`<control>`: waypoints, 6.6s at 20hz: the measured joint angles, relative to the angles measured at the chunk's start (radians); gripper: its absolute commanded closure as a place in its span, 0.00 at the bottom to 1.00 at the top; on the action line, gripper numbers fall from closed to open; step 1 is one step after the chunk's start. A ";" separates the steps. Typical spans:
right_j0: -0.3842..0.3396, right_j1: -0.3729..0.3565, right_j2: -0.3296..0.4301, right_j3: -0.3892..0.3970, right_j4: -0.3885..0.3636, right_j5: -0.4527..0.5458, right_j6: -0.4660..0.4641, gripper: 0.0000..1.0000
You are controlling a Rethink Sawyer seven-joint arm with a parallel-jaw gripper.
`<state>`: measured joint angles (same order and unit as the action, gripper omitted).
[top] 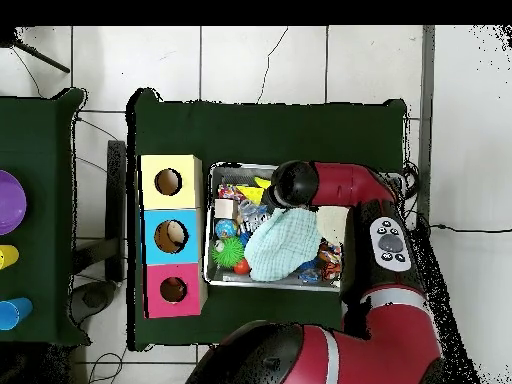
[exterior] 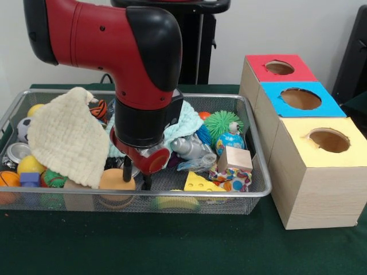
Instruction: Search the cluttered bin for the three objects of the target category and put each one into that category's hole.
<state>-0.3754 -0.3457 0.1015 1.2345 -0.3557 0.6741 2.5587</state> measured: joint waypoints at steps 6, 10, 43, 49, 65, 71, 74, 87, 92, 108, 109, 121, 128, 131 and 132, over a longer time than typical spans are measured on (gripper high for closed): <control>0.011 -0.003 -0.007 0.002 -0.022 0.000 0.000 0.00; 0.033 -0.003 -0.017 0.000 -0.056 0.019 0.000 0.00; 0.152 -0.005 -0.068 -0.145 -0.152 0.334 0.000 0.00; 0.152 0.018 -0.065 -0.205 -0.153 0.363 0.000 0.00; 0.153 0.109 -0.060 -0.230 -0.155 0.365 0.000 0.00; 0.156 0.114 -0.060 -0.230 -0.155 0.365 0.000 0.00; 0.155 0.113 -0.060 -0.230 -0.155 0.364 0.000 0.00; 0.129 0.087 -0.060 -0.230 -0.160 0.364 -0.003 0.00; 0.109 0.082 -0.060 -0.230 -0.177 0.362 -0.004 0.00; 0.110 0.079 -0.057 -0.230 -0.182 0.346 -0.006 1.00; 0.110 0.079 -0.056 -0.230 -0.182 0.346 -0.006 1.00; 0.112 0.048 -0.057 -0.201 -0.179 0.346 -0.006 1.00; 0.111 -0.075 -0.056 -0.104 -0.133 0.348 -0.006 1.00; 0.112 -0.123 -0.056 -0.079 -0.116 0.354 -0.006 1.00; 0.112 -0.150 -0.057 -0.070 -0.107 0.356 -0.006 1.00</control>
<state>-0.2636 -0.4957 0.0449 1.1650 -0.4625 1.0304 2.5527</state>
